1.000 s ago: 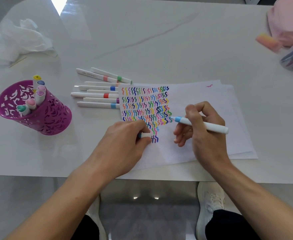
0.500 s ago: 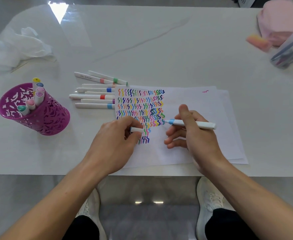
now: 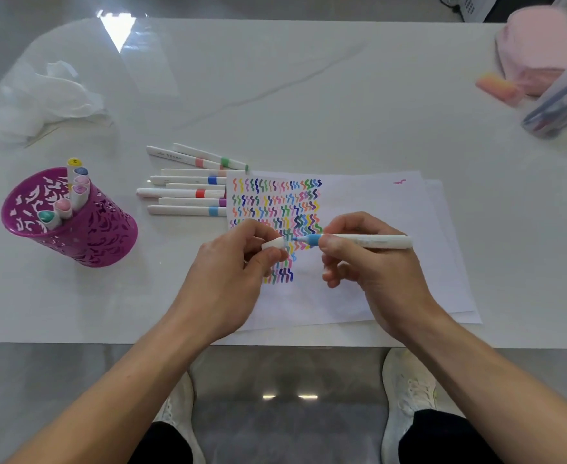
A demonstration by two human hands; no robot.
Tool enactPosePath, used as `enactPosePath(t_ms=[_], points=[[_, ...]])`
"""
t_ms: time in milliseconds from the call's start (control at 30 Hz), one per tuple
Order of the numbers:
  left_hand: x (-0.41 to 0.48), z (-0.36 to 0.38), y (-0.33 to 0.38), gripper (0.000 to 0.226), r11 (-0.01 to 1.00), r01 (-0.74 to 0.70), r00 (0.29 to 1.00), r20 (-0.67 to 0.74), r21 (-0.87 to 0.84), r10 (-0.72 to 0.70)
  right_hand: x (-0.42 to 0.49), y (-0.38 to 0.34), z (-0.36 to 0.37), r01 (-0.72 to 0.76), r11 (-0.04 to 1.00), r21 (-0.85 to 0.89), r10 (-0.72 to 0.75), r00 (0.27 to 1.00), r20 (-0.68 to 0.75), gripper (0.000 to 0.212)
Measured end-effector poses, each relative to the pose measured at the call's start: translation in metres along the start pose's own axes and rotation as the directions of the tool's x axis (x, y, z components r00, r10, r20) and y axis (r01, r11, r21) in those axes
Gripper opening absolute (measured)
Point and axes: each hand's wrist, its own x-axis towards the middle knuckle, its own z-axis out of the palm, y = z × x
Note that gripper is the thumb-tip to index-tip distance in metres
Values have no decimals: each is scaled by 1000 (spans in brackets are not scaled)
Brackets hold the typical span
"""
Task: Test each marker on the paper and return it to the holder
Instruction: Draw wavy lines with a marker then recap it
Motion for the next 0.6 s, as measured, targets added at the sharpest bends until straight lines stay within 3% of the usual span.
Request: enactPosePath(t_ms=[600], points=[[-5,1,5,9,989,-106,993,65,103,99,-2,-1,2,-18,1000,8,17,1000,24,8]])
